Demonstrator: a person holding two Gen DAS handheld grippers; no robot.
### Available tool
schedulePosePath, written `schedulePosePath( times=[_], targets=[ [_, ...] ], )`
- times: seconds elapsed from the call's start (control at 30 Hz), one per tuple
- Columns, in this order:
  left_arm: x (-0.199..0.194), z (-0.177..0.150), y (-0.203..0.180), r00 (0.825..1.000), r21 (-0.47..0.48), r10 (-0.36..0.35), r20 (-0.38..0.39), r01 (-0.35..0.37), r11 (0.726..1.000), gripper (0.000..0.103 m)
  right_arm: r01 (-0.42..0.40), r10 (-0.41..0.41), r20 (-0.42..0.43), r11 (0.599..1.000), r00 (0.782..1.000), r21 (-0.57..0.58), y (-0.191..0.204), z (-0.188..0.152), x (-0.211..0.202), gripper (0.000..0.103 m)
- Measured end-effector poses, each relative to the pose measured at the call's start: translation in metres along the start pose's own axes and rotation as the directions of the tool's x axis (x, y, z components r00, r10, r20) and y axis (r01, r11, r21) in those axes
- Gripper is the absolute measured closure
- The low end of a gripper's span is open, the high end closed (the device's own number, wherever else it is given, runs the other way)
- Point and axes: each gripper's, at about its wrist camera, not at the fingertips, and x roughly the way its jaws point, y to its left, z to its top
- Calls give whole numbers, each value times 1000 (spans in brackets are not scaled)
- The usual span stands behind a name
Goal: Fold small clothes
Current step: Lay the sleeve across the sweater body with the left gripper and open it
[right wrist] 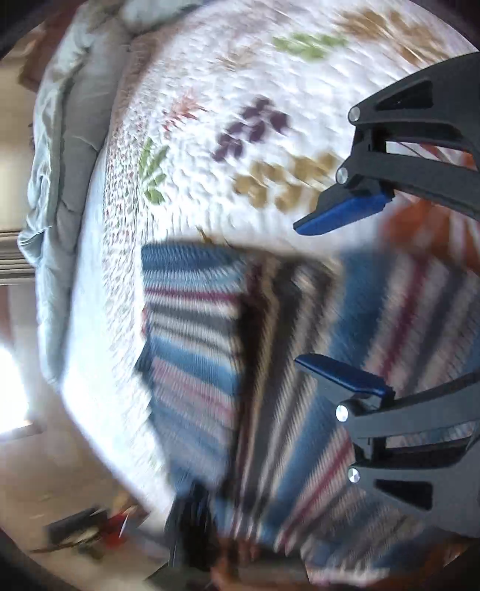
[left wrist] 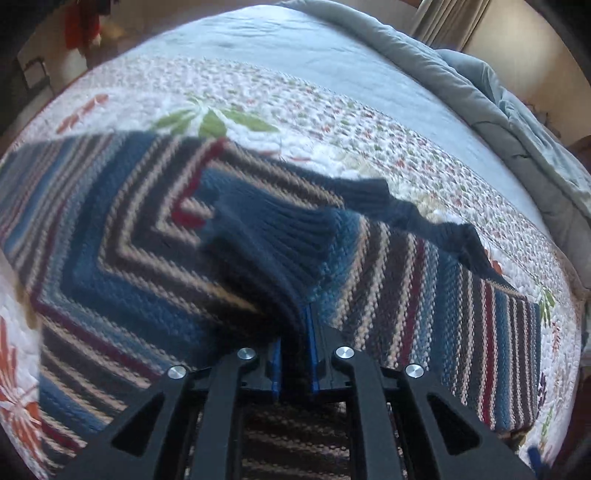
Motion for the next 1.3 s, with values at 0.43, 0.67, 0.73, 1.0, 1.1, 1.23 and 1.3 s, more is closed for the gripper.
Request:
schedulePosePath(
  times=[0.43, 0.67, 0.73, 1.0, 1.1, 1.23, 1.3],
  targets=[
    [-2, -4, -10, 1000, 44, -27, -12, 28, 999, 85, -14, 28, -85, 986, 996, 164, -38, 34, 52, 80],
    [6, -9, -23, 998, 107, 62, 10, -62, 992, 80, -29, 45, -100, 987, 994, 157, -33, 15, 46, 70],
    [-3, -10, -15, 999, 98, 44, 0, -44, 994, 69, -32, 45, -80, 987, 996, 156, -32, 12, 31, 65],
    [-46, -34, 42, 996, 70, 80, 34, -82, 994, 39, -101, 112, -77, 986, 991, 132, -5, -31, -20, 63],
    [-46, -52, 51, 997, 76, 75, 10, -75, 994, 39, -159, 175, -106, 977, 979, 142, 16, -50, -24, 63],
    [-29, -71, 52, 991, 137, 136, -11, -133, 982, 37, -163, 185, -145, 975, 972, 150, 32, -68, -17, 61],
    [-25, -75, 50, 988, 153, 151, 11, -151, 977, 35, -139, 164, -167, 978, 972, 155, 35, -72, -9, 61]
  ],
)
